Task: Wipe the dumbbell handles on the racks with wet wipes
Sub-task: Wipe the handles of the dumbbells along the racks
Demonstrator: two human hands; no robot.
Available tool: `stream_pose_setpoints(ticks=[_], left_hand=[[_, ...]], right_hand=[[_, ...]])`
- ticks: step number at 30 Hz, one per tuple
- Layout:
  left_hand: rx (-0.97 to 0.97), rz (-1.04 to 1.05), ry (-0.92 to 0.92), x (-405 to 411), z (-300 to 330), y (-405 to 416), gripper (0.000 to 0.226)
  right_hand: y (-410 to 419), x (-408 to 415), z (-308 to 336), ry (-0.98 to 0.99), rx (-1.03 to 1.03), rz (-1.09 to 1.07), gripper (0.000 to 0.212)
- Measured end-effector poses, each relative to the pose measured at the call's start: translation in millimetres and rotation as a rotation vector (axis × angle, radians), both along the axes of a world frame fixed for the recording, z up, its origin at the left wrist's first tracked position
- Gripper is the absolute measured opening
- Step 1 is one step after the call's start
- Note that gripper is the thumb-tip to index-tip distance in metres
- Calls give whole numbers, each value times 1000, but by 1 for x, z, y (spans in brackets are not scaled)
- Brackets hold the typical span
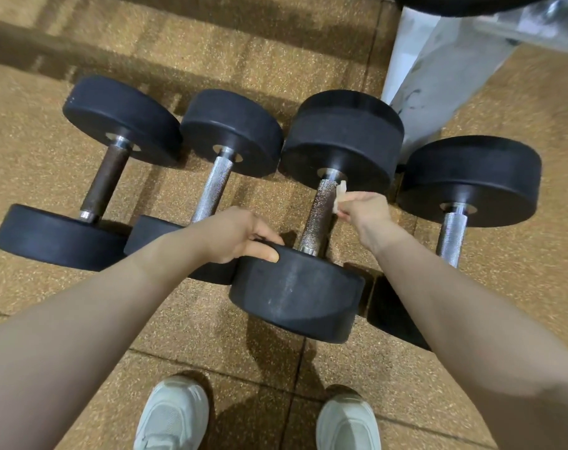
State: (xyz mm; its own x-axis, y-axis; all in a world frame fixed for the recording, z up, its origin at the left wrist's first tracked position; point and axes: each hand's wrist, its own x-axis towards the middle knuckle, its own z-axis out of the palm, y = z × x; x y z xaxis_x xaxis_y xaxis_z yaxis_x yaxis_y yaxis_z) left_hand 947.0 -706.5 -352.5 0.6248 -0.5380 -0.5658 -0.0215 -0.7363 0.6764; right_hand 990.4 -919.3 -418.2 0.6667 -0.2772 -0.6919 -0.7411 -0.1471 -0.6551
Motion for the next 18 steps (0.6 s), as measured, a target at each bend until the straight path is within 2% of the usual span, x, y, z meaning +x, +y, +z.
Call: stream_pose_setpoints(ticks=[3, 6, 7, 9, 12, 14, 18], left_hand=[[-5, 10, 20, 1, -1, 0, 33], [2, -4, 5, 0, -1, 1, 33], [0, -13, -9, -1, -2, 2, 34], [-8, -19, -18, -2, -2, 2, 33], [-12, -2, -16, -3, -3, 2, 33], [-6, 12, -4, -3, -4, 3, 33], [-15, 44, 11, -4, -6, 3, 35]], right_hand=[[-2, -30, 8, 231, -45, 393, 33], [-6, -41, 11, 346, 19, 512, 26], [-8, -35, 8, 323, 14, 474, 18], [-13, -20, 3, 244, 91, 216, 7], [-11, -10, -4, 177, 432, -111, 10], [-6, -15, -7, 182, 524, -199, 11], [-10, -34, -8, 228, 481, -183, 18]])
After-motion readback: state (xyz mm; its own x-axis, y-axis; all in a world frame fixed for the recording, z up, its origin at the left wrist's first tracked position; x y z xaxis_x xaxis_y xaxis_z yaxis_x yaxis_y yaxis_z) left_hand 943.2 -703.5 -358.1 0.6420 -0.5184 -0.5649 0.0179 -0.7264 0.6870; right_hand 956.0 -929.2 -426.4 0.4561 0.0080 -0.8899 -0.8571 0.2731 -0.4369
